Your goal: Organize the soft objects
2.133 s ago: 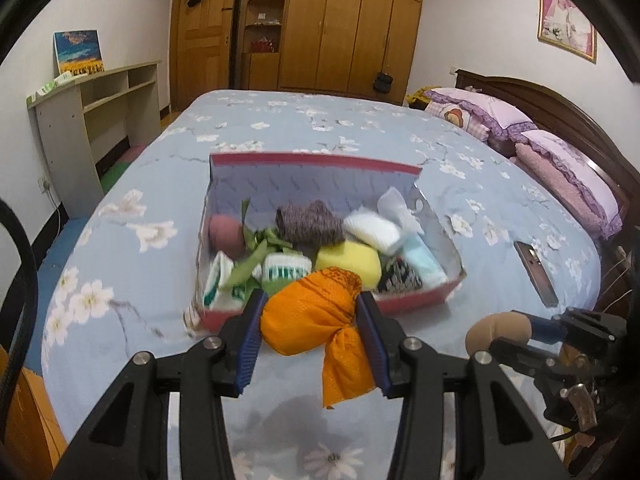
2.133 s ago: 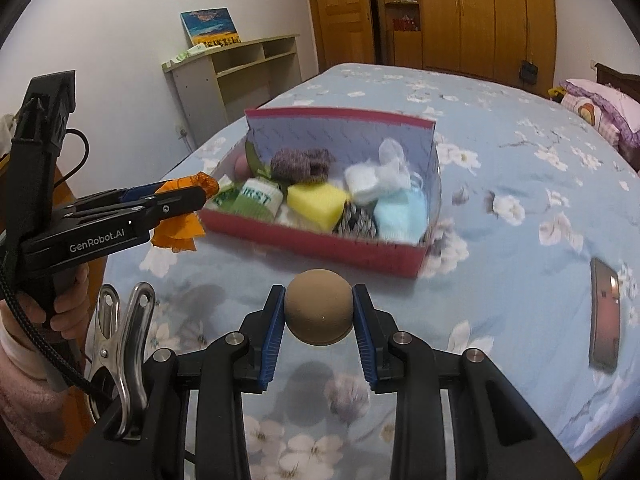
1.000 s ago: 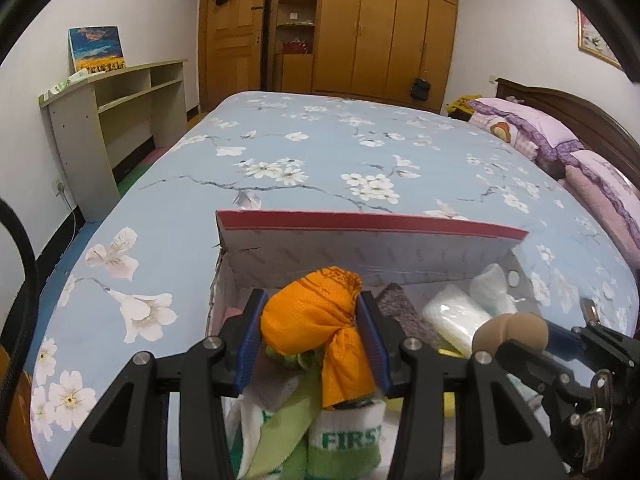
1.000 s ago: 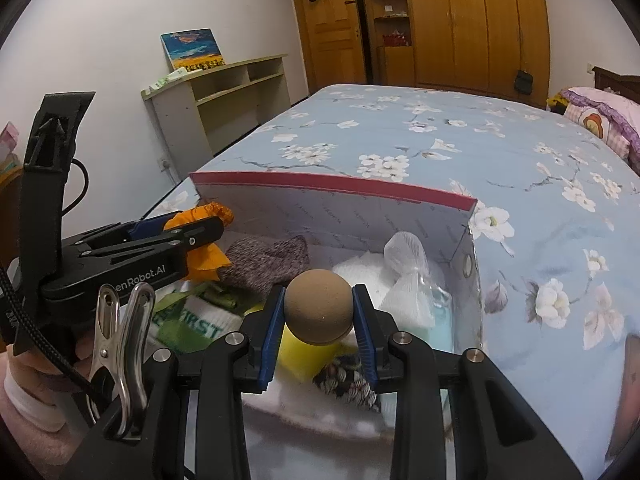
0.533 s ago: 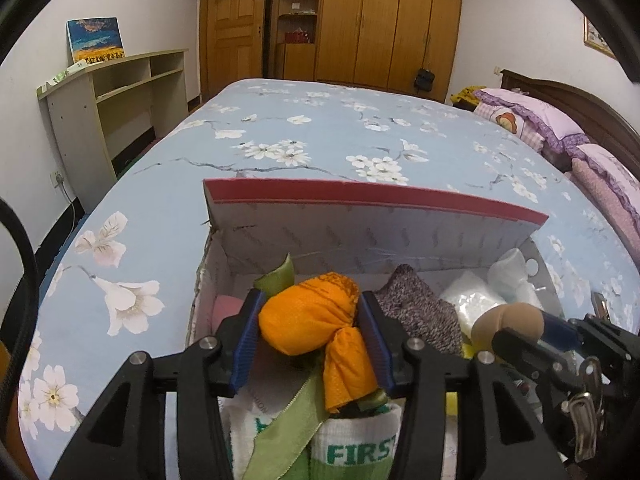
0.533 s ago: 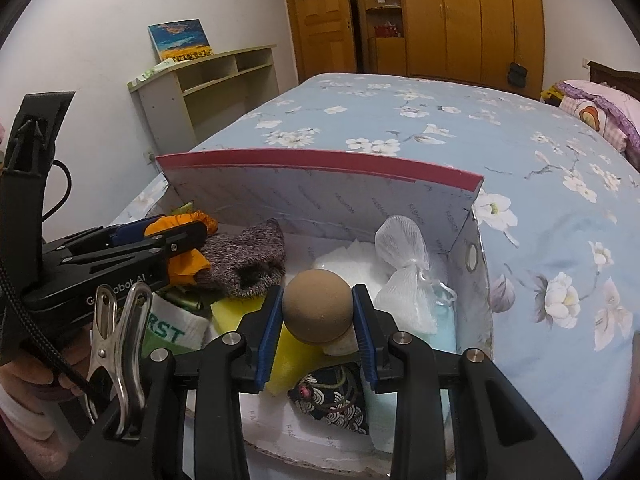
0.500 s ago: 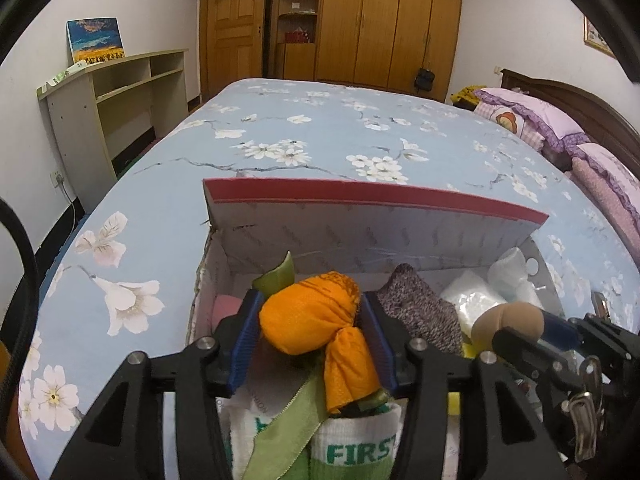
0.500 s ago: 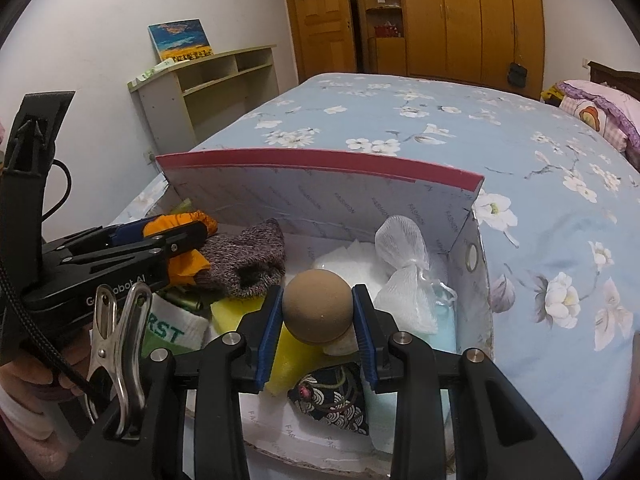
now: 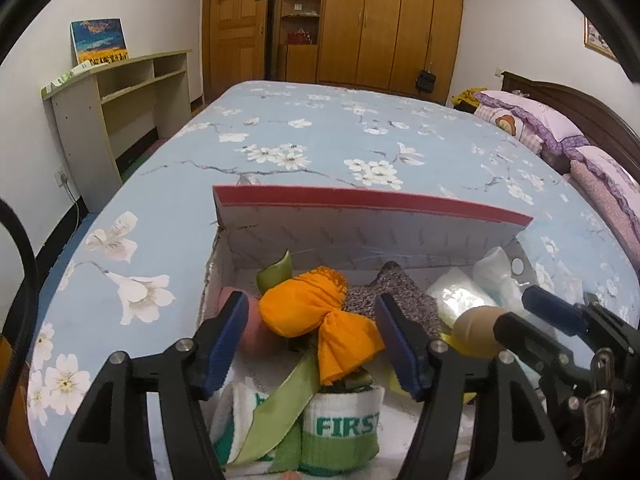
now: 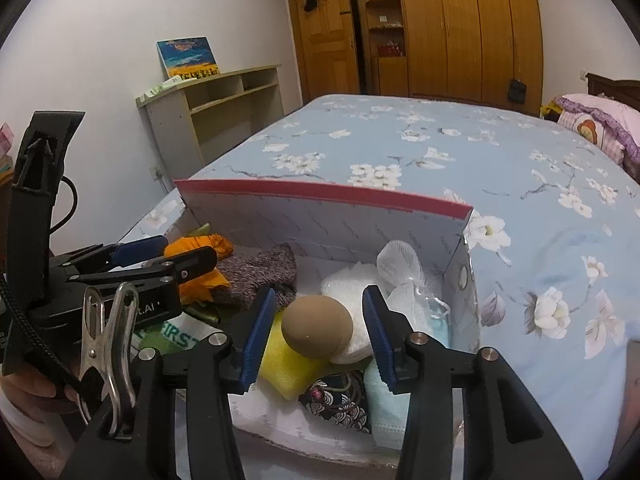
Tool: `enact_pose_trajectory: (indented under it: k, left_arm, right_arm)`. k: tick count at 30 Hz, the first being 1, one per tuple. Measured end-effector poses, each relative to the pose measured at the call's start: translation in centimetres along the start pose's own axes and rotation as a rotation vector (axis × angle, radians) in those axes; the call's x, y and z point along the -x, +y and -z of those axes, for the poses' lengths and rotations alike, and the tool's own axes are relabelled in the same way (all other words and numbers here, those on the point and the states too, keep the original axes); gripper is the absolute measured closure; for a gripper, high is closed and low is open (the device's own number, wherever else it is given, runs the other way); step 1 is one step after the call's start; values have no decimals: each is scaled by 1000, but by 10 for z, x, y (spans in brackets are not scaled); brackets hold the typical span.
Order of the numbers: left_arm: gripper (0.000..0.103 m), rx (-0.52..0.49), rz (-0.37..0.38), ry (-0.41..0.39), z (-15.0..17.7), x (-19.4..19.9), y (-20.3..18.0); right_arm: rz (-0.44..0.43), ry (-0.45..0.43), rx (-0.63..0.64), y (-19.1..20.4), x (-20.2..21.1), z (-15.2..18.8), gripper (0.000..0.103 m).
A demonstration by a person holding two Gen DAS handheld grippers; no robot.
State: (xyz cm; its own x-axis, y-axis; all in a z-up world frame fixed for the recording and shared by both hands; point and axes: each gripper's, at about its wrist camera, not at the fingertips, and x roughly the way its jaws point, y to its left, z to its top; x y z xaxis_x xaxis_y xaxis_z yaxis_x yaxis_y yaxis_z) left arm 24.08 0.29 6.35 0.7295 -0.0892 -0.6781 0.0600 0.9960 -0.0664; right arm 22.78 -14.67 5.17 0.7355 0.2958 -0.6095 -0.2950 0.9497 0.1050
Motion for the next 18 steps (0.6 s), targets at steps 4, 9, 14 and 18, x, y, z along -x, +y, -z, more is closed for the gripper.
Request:
enact_pose_trajectory:
  k: [4,9,14,18]
  left_arm:
    - [29,0,2,-16,0,14,-1]
    - [25,-3,2,-34,1,31,-4]
    - [22,-3,1,-48,6,48,-6]
    - [21,-6,5,-67,12,66,-8]
  right_arm:
    - [0,-16,4,4,9,-1,56]
    - [4,-32,9,8,19,0,55]
    - [0,-49,-6,8,31,2,54]
    - [1,-56,-16,9,43,6,51]
